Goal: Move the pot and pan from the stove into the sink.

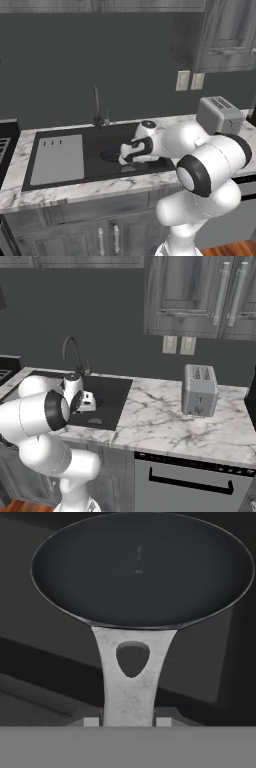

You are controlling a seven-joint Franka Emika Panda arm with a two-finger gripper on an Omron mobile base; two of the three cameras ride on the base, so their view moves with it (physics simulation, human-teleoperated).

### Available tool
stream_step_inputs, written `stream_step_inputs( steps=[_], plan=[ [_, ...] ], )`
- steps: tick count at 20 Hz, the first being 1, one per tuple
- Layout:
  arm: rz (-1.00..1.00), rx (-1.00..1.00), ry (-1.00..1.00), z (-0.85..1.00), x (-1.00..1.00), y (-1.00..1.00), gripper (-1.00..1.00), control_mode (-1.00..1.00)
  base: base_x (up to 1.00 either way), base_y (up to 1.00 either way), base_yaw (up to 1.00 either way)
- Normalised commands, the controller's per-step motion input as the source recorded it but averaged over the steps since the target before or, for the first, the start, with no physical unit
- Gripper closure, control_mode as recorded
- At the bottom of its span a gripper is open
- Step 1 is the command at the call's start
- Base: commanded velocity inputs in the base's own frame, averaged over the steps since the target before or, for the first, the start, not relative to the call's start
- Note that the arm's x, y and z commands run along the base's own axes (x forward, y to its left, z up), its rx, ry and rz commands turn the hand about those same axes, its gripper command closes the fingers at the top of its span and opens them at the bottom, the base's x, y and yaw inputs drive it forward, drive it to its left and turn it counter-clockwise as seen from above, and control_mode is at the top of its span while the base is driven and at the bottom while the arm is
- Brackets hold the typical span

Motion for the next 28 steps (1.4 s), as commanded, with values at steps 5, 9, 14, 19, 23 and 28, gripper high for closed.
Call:
stream_step_inputs(
  steps=[5, 9, 14, 19, 23, 28],
  plan=[
    [0.01, 0.0, 0.0, -0.17, 0.29, 0.0, 1.0, -1.0, 0.0, 0.0, 0.0],
    [0.0, 0.0, 0.0, -0.1, 0.17, 0.0, 1.0, -1.0, 0.0, 0.0, 0.0],
    [0.0, 0.0, -0.04, -0.12, 0.03, 0.0, 1.0, -1.0, 0.0, 0.0, 0.0],
    [0.0, -0.03, -0.02, -0.3, 0.0, 0.0, 1.0, -1.0, 0.0, 0.0, 0.0],
    [0.0, -0.03, -0.02, -0.3, 0.0, 0.0, 1.0, -1.0, 0.0, 0.0, 0.0],
    [0.0, -0.01, -0.01, -0.1, 0.0, 0.0, 1.0, -1.0, 0.0, 0.0, 0.0]
  ],
)
